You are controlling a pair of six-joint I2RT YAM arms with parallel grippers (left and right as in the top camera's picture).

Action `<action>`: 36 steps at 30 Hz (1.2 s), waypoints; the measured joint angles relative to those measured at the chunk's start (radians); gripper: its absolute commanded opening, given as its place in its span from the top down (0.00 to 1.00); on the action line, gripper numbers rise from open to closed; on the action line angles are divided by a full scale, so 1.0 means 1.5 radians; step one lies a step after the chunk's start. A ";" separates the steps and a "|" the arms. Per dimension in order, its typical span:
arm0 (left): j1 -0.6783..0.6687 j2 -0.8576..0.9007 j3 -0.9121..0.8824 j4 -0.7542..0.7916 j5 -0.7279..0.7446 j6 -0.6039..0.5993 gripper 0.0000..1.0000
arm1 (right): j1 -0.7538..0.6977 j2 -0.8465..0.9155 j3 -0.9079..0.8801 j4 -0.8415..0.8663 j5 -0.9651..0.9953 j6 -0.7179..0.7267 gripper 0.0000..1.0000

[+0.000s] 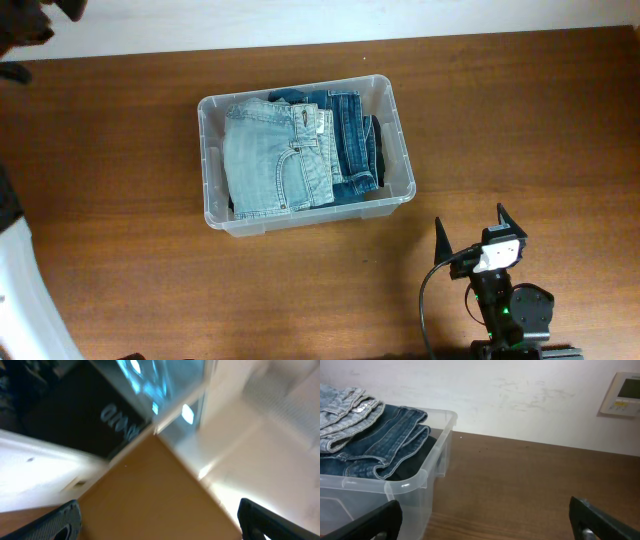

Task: Pack container
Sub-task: 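Lift the left gripper up and back over the container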

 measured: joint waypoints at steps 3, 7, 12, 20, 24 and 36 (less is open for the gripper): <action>-0.001 -0.001 0.021 -0.012 -0.128 -0.092 0.01 | 0.000 0.000 0.000 0.000 0.000 0.000 0.02; 0.000 0.001 0.024 -0.058 -0.307 -0.078 0.01 | 0.000 0.000 0.000 0.000 0.000 0.000 0.01; 0.001 0.005 0.025 -0.220 -0.410 0.149 0.01 | 0.000 0.000 0.000 0.000 0.000 0.000 0.01; 0.001 0.030 0.026 -0.450 -0.468 0.510 0.01 | 0.000 0.000 0.000 0.000 0.000 0.000 0.02; 0.001 0.040 0.026 -0.559 -0.476 0.664 0.01 | 0.000 0.000 0.000 0.000 0.000 0.000 0.02; -0.199 0.103 0.026 -0.802 -0.537 1.007 0.27 | 0.000 0.000 0.000 0.000 0.000 0.000 0.01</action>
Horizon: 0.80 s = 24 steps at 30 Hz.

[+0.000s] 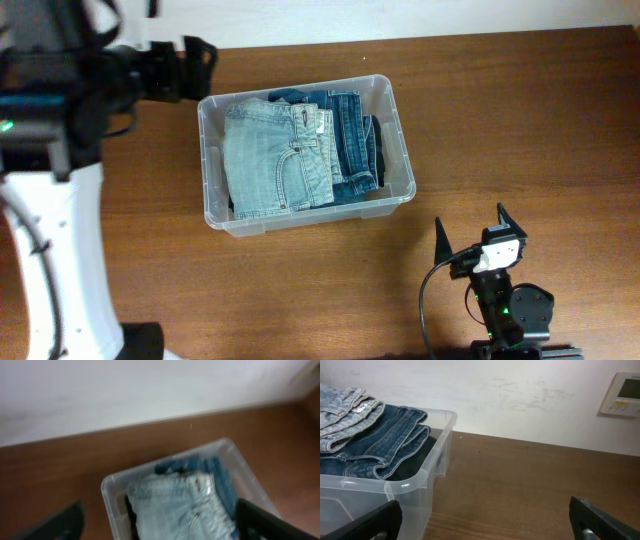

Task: Pack container
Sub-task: 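Lift the left gripper up and back over the container, then press the left gripper down on the light-blue jeans to flatten it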

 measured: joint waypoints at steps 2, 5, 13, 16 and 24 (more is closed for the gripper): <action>-0.029 0.024 0.000 -0.012 -0.026 0.014 0.41 | 0.000 0.000 0.000 0.000 0.000 0.000 0.01; -0.063 0.066 -0.001 -0.029 -0.048 0.026 0.55 | 0.000 0.000 0.000 0.000 0.000 0.000 0.02; -0.107 0.186 -0.002 -0.066 -0.065 0.034 0.99 | 0.000 0.000 0.000 0.000 0.000 0.000 0.02; -0.125 0.225 -0.002 -0.084 -0.065 0.033 0.99 | 0.000 0.000 0.000 0.000 0.000 0.000 0.02; -0.166 0.285 -0.003 -0.144 -0.066 0.024 0.99 | 0.000 0.000 0.000 0.000 0.000 0.000 0.02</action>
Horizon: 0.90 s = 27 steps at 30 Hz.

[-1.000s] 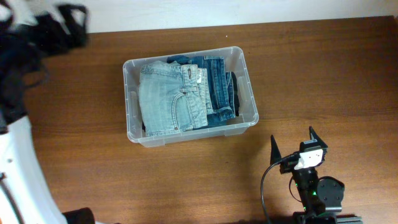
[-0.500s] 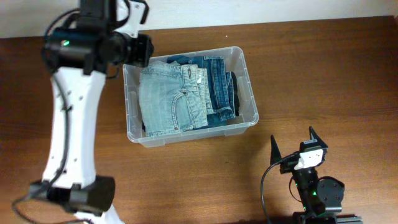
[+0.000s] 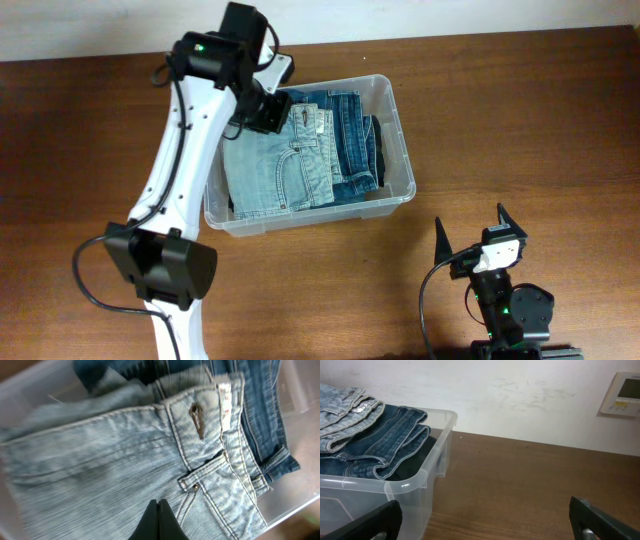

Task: Pack container
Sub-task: 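Press the left gripper down on the light-blue jeans to flatten it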

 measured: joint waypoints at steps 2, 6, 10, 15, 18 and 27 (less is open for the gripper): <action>-0.002 0.010 0.000 -0.007 -0.005 -0.007 0.99 | 0.000 0.000 0.000 0.000 0.000 -0.001 0.02; -0.001 0.038 -0.001 -0.021 -0.015 -0.018 0.99 | 0.000 0.000 0.000 0.000 0.000 -0.001 0.02; -0.001 0.052 -0.033 -0.013 -0.021 -0.022 0.99 | 0.000 0.000 0.000 0.000 0.000 -0.001 0.01; 0.001 0.054 -0.094 0.020 -0.050 -0.027 0.99 | 0.000 0.000 0.000 0.000 0.000 -0.001 0.02; 0.007 0.054 -0.127 0.026 -0.080 -0.043 0.99 | 0.000 0.000 0.000 0.000 0.000 -0.001 0.02; 0.031 0.054 -0.153 0.023 -0.129 -0.072 0.99 | 0.000 0.000 0.000 0.000 0.000 0.000 0.01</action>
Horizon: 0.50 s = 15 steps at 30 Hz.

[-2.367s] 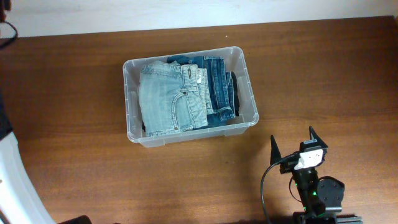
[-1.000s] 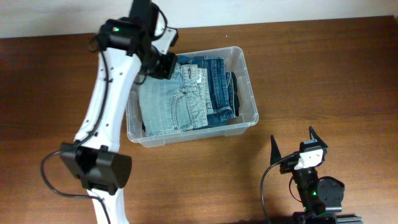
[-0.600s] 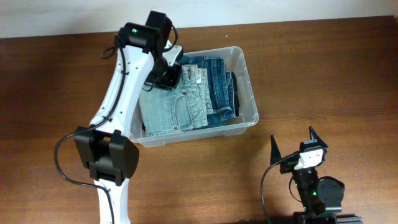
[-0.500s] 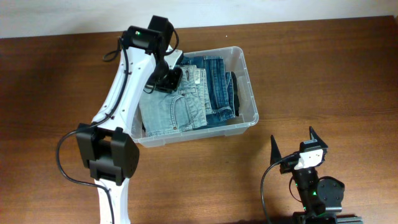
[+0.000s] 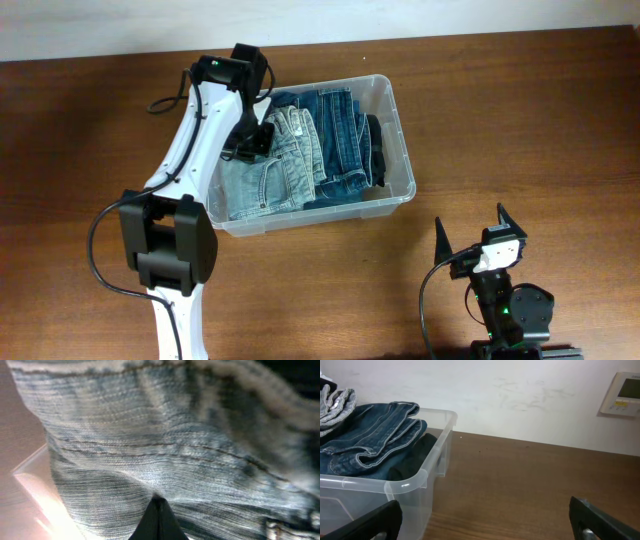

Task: Pack container
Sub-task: 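Press the left gripper down on the light-blue jeans to flatten it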

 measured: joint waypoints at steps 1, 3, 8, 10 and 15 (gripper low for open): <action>0.000 0.000 0.001 -0.003 -0.002 0.000 0.99 | 0.000 0.000 0.000 0.000 0.000 0.000 0.02; -0.001 0.001 0.012 -0.017 -0.009 0.000 0.99 | 0.000 0.000 0.000 0.000 0.000 -0.001 0.02; -0.008 0.004 0.091 -0.057 -0.025 0.000 0.99 | 0.000 0.000 0.000 0.000 0.000 0.000 0.01; -0.016 0.004 0.149 -0.077 -0.024 0.000 0.99 | 0.000 0.000 0.000 0.000 0.000 0.000 0.02; -0.050 -0.005 0.301 -0.097 0.041 0.000 0.99 | 0.000 0.000 0.000 0.000 0.000 0.000 0.02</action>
